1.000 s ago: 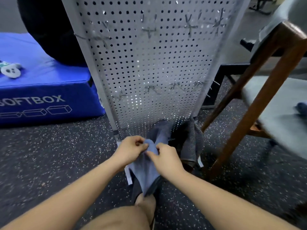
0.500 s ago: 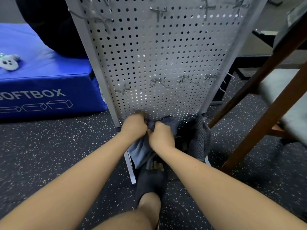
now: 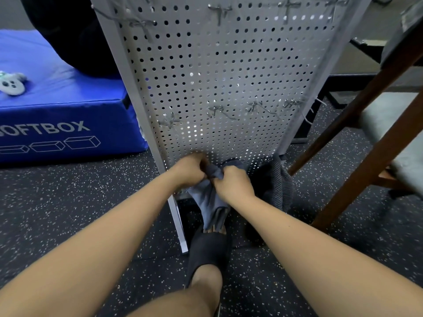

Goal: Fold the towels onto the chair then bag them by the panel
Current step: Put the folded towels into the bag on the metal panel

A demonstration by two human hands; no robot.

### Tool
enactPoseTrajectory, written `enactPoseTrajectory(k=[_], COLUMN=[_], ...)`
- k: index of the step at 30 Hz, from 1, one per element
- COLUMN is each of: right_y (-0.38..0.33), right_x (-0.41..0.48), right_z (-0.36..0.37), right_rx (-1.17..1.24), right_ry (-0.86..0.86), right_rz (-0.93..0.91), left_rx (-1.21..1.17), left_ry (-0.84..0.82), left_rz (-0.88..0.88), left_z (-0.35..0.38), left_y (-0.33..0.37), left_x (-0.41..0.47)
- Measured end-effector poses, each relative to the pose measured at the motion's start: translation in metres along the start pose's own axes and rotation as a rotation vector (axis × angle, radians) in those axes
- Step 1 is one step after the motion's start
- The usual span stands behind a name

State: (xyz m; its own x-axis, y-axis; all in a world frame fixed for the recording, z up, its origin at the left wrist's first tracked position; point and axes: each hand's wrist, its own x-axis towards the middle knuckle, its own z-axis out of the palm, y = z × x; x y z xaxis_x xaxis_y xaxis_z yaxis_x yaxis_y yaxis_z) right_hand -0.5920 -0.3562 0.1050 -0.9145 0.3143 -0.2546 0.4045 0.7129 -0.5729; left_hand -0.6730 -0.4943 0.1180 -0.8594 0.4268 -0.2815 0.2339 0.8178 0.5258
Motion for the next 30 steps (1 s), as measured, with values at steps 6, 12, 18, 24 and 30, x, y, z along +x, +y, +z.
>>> enactPoseTrajectory(k=[6,12,18,24,30], right_y=[-0.001,-0.015,-0.022,-0.019,-0.026], right_x=[0.008,0.008,-0.006,-0.015,-0.014], right_z=[-0.012,-0.018,-0.003,0.005,0.008], right_rx=[-0.073,-0.224,-0.253,-0.140,-0.195], right_ry=[-0.180,-0.232,-0.134,-0.023,-0.019], right_rz=[-0.019,-0.074,-0.147,-0.084,-0.113], left_rx=[-0.216,-0.177,0.044,-0.161,0.087], left_ry=[-0.035,-0.117,-0.042,-0.020,0.004], left_rz=[-0.015,0.016,0.043,0.045,0.103], left_z=[0.007,0.001,-0.001,0.004,0.002], left_y=[-0.013,-0.011,-0.013,-0.025,-0.017], left_x=[-0.005,0.004,0.009,0.006,0.016])
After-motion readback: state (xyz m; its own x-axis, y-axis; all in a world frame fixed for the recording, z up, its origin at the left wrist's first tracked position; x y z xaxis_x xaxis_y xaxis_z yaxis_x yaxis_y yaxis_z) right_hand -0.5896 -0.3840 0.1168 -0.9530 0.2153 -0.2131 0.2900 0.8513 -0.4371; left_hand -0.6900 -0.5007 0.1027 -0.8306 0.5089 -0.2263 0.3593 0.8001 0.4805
